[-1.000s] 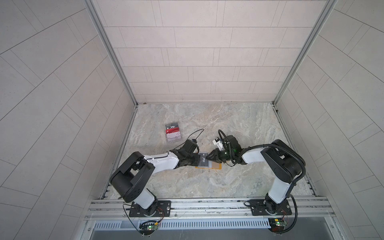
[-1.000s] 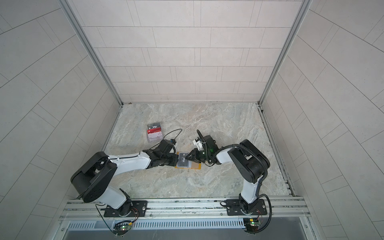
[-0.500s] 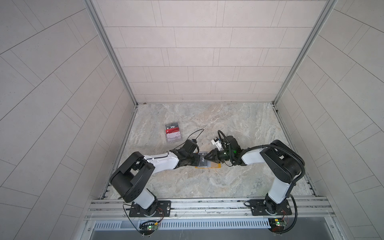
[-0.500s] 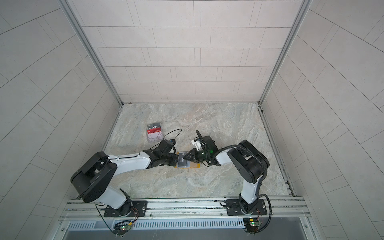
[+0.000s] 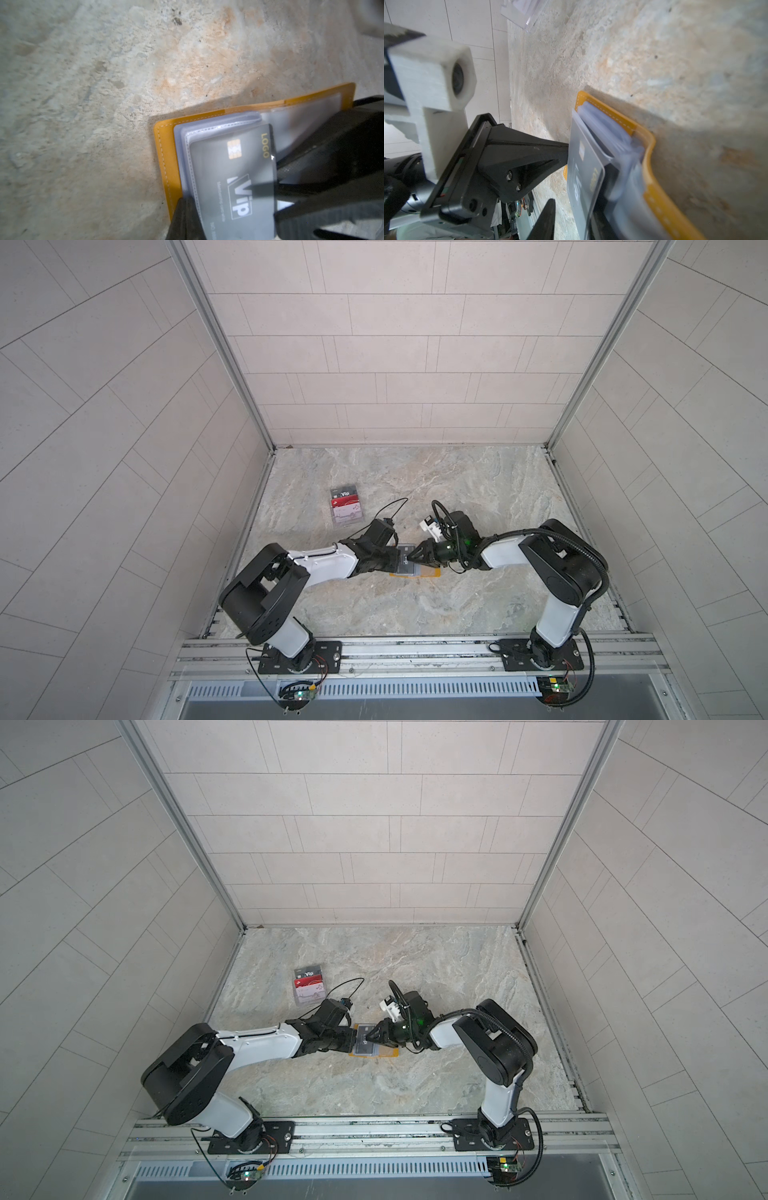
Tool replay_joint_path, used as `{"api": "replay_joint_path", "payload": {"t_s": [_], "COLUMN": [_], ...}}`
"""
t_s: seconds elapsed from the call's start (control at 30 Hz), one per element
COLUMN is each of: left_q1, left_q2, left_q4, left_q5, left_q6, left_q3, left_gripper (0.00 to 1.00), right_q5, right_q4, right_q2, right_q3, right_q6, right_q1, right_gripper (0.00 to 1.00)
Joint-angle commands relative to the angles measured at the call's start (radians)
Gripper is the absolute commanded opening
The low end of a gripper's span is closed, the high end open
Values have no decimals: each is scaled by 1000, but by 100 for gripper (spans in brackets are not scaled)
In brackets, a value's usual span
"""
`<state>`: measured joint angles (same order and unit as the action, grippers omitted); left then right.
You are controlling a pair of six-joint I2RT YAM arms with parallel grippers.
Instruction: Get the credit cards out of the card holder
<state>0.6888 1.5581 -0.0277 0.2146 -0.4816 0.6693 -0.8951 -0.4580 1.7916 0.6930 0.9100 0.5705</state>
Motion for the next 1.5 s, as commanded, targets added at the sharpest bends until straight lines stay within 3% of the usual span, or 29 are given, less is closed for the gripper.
{"api": "replay_joint_path", "payload": {"t_s": [0.0, 0.27, 0.5, 0.97, 1.47], "left_q1": [8, 7, 8, 8, 8], "left_q2": [14, 15, 14, 12, 12], "left_q4": [-32, -31, -31, -38, -46], "left_q5": [-11, -14, -16, -21, -27], "left_q6": [2, 4, 6, 10, 13], "left_q3": [-15, -21, -22, -24, -24], "left_gripper": [3, 3, 3, 4, 4], "right_q5": [-60, -96, -90, -73, -42], "right_q4": [91, 228, 228, -20, -59], "right_q2": [-38, -62, -56, 30, 88], "right_q3": [22, 53, 69, 83, 89], "right_q6": [-79, -177, -171, 18, 29], "right_q1": [5, -18, -24, 16, 37], "right_gripper": [31, 31, 29, 24, 28]}}
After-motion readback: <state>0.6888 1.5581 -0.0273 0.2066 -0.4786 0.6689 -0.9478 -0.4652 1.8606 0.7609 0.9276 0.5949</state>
